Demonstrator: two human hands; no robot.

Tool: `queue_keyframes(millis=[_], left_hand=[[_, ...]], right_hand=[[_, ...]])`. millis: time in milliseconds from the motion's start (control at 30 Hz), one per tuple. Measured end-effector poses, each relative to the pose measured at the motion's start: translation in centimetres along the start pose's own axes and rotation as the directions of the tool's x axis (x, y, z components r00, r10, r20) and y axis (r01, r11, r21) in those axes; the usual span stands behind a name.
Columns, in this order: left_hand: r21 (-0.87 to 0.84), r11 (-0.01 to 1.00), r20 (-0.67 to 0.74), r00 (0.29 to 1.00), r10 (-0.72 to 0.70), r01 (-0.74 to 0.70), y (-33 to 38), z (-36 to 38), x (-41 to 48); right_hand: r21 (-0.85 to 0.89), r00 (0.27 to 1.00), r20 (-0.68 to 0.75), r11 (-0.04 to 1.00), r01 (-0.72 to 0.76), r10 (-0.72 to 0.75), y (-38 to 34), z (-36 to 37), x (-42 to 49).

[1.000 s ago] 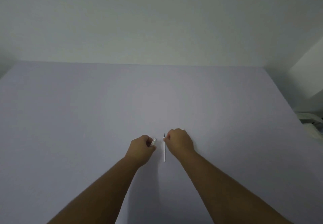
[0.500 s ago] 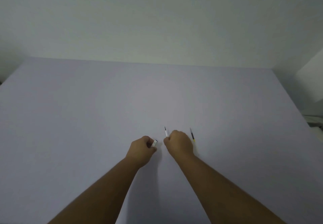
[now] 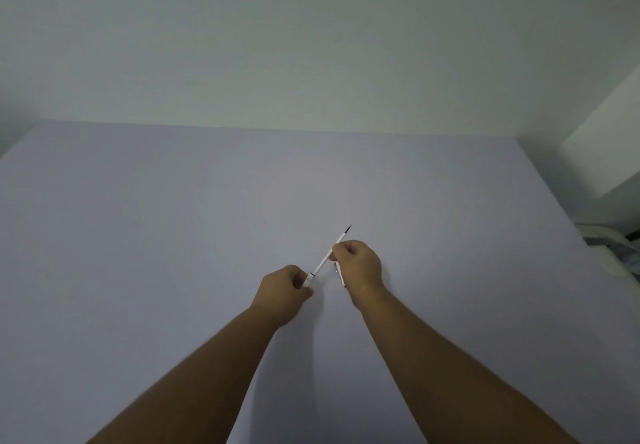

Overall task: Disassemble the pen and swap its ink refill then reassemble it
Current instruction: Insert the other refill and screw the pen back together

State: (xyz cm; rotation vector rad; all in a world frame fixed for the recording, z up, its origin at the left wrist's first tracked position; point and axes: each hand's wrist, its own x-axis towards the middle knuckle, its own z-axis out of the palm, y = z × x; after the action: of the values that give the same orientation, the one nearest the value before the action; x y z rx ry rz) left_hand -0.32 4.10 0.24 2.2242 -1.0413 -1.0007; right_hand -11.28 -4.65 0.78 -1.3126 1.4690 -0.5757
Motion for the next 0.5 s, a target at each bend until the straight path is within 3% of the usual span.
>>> queue_keyframes(millis=[200, 400, 500], left_hand=[[-0.042, 0.999, 0.006, 1.0, 0.011, -0.011, 0.4, 0.3, 0.1], [-0.075, 0.997, 0.005, 1.0, 0.008, -0.008, 1.0, 0.4, 0.1], [-0.072, 0.997, 0.012, 1.0, 0.024, -0.023, 1.1, 0.4, 0.2]], right_hand=[[0.014, 1.0, 0.018, 1.0, 0.006, -0.006, 0.3, -0.4, -0.2], [-0.05, 0.99, 0.144, 0.999, 0.012, -0.004, 0.4, -0.4, -0.2], [0.081, 0.997, 0.079, 0.997, -0.007, 0.0, -0.2, -1.0, 0.2]])
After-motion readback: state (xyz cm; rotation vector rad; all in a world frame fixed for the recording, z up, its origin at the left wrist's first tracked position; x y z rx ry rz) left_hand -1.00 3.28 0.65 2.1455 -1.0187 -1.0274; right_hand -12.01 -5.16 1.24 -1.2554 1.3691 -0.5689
